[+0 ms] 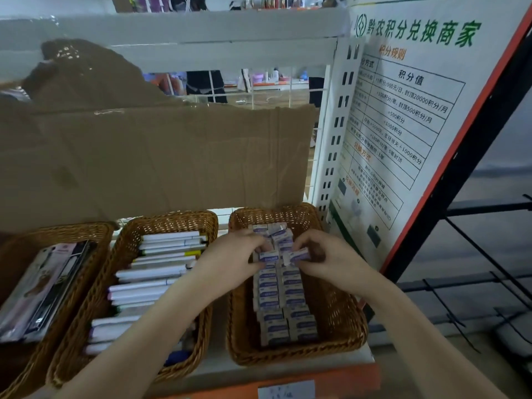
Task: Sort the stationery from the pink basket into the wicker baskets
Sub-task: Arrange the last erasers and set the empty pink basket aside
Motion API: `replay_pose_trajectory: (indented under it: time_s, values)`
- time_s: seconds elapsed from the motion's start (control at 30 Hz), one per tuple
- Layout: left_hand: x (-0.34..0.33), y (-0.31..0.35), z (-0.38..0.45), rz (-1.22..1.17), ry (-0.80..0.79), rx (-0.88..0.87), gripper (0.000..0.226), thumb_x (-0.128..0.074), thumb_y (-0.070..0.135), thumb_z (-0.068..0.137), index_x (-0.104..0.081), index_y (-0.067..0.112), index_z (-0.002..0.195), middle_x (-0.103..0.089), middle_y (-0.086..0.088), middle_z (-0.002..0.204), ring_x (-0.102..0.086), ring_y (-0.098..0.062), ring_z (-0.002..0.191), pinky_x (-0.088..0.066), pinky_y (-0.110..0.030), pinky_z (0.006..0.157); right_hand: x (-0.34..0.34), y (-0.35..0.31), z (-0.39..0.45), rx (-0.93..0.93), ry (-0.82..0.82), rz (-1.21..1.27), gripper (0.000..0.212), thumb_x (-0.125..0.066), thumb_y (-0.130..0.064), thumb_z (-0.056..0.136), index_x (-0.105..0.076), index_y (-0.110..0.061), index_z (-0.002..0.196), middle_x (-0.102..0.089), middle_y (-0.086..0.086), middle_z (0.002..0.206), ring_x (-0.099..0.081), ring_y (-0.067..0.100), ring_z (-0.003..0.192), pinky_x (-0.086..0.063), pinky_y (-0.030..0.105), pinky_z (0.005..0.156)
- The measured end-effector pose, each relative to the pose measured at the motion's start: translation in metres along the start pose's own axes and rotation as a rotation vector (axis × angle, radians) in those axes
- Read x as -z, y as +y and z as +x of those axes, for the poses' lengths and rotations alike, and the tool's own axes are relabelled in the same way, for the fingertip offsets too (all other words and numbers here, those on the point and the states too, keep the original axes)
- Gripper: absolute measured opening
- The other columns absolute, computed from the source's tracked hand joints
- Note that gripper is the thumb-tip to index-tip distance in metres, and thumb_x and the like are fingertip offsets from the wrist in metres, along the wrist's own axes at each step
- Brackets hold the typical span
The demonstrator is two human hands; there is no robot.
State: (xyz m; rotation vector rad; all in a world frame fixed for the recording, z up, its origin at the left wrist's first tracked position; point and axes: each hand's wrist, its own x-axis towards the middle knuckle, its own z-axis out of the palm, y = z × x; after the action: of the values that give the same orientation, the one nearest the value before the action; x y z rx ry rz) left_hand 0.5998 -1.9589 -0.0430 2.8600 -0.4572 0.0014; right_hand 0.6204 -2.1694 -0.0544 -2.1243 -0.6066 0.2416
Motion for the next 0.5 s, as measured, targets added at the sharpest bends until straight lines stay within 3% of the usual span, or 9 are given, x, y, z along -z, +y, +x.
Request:
replay_pose_trajectory:
  time_s: [0.1, 0.23, 0.5]
  values:
    - [-0.006, 0.013, -0.025, -0.002, -0.022, -0.013, 0.030, -0.062, 0.040, 0.087, -0.057, 0.033, 0.116, -0.053, 0.017, 0.112, -0.046, 0.002, 0.095, -0.040, -0.016, 0.077, -0.003, -0.002, -0.023, -0.023, -0.006, 0.034, 0.021, -0.072, -0.018, 0.082, -0.060, -0.027, 0.095, -0.062, -0.013, 0.105, -0.059, 0.001, 0.100, -0.050, 0.028, 0.089]
    - [-0.020, 0.026, -0.044, 0.071, -0.113, -0.069, 0.032, -0.061, 0.040, 0.087, -0.057, 0.032, 0.117, -0.055, 0.014, 0.115, -0.045, -0.007, 0.109, -0.044, -0.024, 0.088, -0.016, 0.001, -0.046, 0.025, -0.092, -0.207, 0.018, -0.069, -0.024, 0.084, -0.059, -0.029, 0.097, -0.058, -0.015, 0.103, -0.054, -0.003, 0.095, -0.047, 0.018, 0.082]
    - [-0.038, 0.027, -0.043, 0.194, -0.120, -0.061, 0.032, -0.061, 0.034, 0.089, -0.056, 0.027, 0.120, -0.052, 0.006, 0.117, -0.043, -0.016, 0.113, -0.043, -0.031, 0.088, -0.033, 0.011, -0.034, 0.109, -0.198, -0.518, 0.021, -0.063, -0.017, 0.086, -0.058, -0.018, 0.107, -0.056, -0.004, 0.113, -0.042, 0.010, 0.111, -0.037, 0.024, 0.089]
